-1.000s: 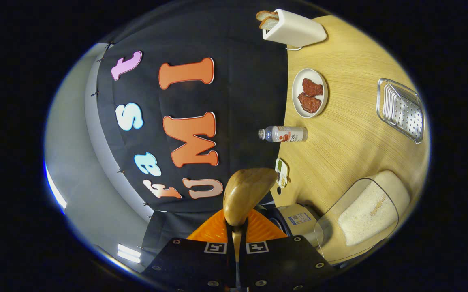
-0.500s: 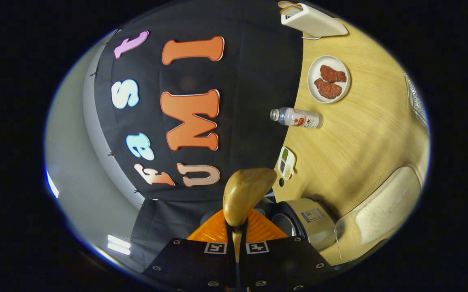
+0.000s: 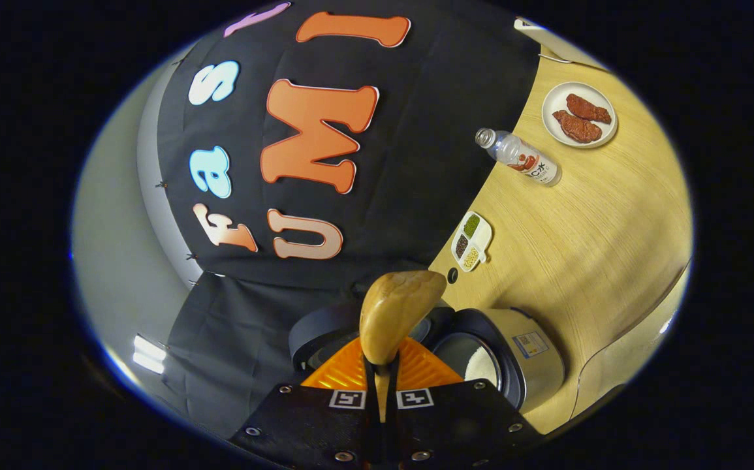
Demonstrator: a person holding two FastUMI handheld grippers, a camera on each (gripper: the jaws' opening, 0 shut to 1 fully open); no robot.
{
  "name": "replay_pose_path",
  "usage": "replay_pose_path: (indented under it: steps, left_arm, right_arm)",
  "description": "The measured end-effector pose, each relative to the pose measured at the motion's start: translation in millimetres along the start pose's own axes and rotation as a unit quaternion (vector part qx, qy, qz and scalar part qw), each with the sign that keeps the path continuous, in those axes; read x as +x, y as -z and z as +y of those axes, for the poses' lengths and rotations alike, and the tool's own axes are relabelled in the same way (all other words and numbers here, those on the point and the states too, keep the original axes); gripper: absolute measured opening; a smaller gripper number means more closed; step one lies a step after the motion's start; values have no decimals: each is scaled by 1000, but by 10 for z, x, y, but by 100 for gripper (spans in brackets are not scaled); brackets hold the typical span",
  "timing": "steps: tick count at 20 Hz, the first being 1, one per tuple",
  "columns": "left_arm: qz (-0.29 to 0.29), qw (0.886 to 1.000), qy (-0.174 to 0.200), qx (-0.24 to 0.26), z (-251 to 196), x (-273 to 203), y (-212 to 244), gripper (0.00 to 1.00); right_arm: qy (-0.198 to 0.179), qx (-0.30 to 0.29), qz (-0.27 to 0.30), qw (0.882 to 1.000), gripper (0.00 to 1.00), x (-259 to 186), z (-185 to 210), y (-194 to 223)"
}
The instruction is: Close the left gripper, press the button to open the rice cooker; take a wooden spoon from the chopstick holder with the right hand, scoop a spoonful of rice and pour it into the rice cooker, then put the wooden spoon back into the chopstick holder.
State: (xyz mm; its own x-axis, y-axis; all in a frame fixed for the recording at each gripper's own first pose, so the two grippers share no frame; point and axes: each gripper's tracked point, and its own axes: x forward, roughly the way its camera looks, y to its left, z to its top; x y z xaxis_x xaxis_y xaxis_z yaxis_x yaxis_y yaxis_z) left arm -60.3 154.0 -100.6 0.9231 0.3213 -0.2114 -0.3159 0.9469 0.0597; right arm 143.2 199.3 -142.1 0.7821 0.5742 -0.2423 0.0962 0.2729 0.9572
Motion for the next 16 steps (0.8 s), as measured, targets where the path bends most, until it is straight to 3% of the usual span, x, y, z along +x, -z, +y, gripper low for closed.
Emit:
replay_pose_path:
  steps: [1, 2, 3, 7, 8, 11, 12, 13, 16]
  left_arm:
    - [3, 1000, -4, -4, 49, 24, 27, 95]
    - [7, 1000, -8, -5, 97, 23, 55, 100]
    - [11, 1000, -14, -5, 147, 36, 92, 95]
    - [22, 999, -28, -6, 272, 61, 188, 95]
    - [23, 999, -29, -7, 288, 71, 194, 100]
    - [26, 999, -33, -9, 303, 93, 219, 100]
    - [27, 999, -35, -10, 313, 99, 213, 95]
    - [27, 999, -35, -11, 318, 85, 221, 100]
    - [26, 999, -38, -10, 340, 75, 231, 100]
  right_arm:
    - [10, -17, -1, 1000, 3, 50, -6, 37]
    - [20, -39, -1, 999, 3, 115, -20, 70]
    - [30, -60, -1, 998, 3, 166, -26, 99]
    - [57, -152, -13, 987, 3, 324, 25, 112]
    - [63, -177, -19, 982, 3, 361, 43, 105]
    - [72, -263, -29, 962, 3, 381, 138, 150]
    - [72, -287, -36, 955, 3, 393, 189, 148]
    - [72, -309, -40, 947, 3, 386, 231, 158]
    - [68, -364, -54, 927, 3, 370, 348, 162]
